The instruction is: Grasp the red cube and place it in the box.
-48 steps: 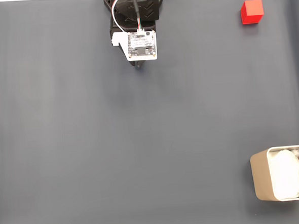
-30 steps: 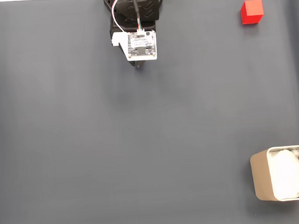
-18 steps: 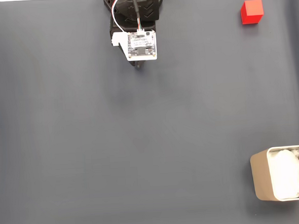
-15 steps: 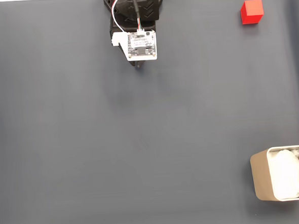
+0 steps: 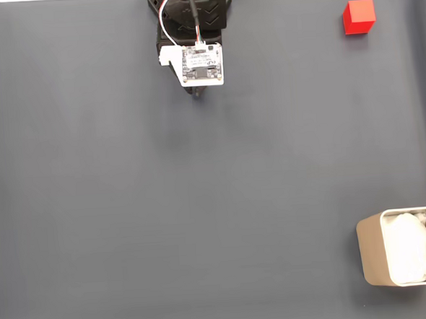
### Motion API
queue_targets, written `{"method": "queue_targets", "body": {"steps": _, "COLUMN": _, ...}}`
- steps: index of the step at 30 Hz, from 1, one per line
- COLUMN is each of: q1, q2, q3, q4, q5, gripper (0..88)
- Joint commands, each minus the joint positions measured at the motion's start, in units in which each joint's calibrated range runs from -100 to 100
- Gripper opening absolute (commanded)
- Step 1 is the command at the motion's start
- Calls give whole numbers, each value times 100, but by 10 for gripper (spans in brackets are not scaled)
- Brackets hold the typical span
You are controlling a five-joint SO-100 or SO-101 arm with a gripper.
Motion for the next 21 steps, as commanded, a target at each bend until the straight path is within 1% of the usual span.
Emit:
{"method": "queue_targets", "body": {"steps": 1, "q1": -33, "q2": 0, "q3": 45, "q4": 120, "q5": -10, "gripper": 0}}
{"method": "queue_targets", "body": {"steps": 14, "q1": -54, "q2": 0, "q3": 45, "q4": 112, "q5": 0, "gripper": 0}}
{"method": "queue_targets", "body": {"steps": 18, "q1": -54, "q2": 43, "q3": -110, "q4": -347, "q5": -63, "gripper": 0}}
{"method": "queue_targets", "body": {"steps": 21, "q1": -104, "q2": 459, "q3": -758, "q4": -798, "q5": -68, "gripper": 0}}
